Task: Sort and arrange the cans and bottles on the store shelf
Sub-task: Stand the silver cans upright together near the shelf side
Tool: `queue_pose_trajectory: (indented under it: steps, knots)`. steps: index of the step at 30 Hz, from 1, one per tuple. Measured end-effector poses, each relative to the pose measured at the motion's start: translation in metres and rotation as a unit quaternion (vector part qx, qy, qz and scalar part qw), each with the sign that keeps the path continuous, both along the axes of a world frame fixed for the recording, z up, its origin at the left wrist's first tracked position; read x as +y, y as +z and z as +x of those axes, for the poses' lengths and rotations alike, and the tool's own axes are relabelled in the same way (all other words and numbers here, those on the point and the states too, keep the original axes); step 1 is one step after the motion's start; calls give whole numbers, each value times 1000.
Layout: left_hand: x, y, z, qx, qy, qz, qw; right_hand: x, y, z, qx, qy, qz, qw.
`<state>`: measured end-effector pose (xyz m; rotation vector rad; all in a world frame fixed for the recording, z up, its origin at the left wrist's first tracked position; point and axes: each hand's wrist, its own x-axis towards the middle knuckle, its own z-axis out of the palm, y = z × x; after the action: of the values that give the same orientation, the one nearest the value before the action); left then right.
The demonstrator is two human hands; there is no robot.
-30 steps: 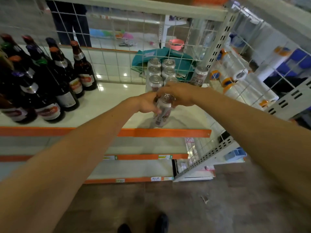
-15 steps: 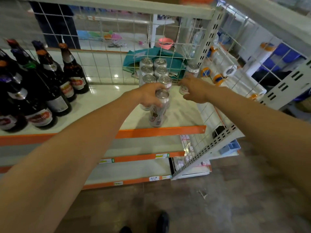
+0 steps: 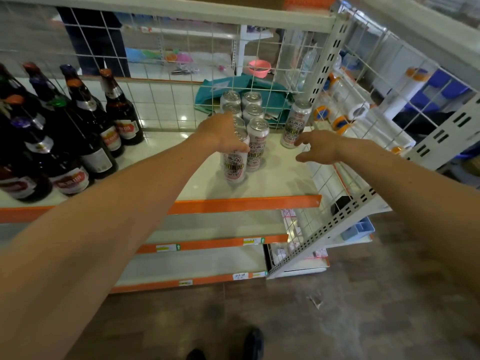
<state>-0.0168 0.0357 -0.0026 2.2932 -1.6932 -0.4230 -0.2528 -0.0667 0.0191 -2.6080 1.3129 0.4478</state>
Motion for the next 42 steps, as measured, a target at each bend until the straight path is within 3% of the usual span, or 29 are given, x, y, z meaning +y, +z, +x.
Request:
queue_pose_trajectory:
  steps: [14, 18, 23, 27, 38, 42]
  knots:
    - [0, -20, -5, -10, 80, -14, 997, -31, -18, 20, 36, 8, 32, 999]
    - [-2, -23, -14, -12, 121, -14, 992, -63, -13, 28, 51, 3, 1, 999]
    - [-10, -20, -13, -1, 129, 28, 991, -114, -7, 33, -65, -84, -25, 994]
    - [-23, -15, -8, -7, 121, 80, 989, -145, -16, 34, -189, -162, -53, 967]
    - [-34, -16, -1, -16, 113, 123, 986, -170, -41, 44, -288, -173, 17, 942]
    - [-34, -7, -4, -13, 104, 146, 984, -163, -36, 42, -261, -166, 11, 951]
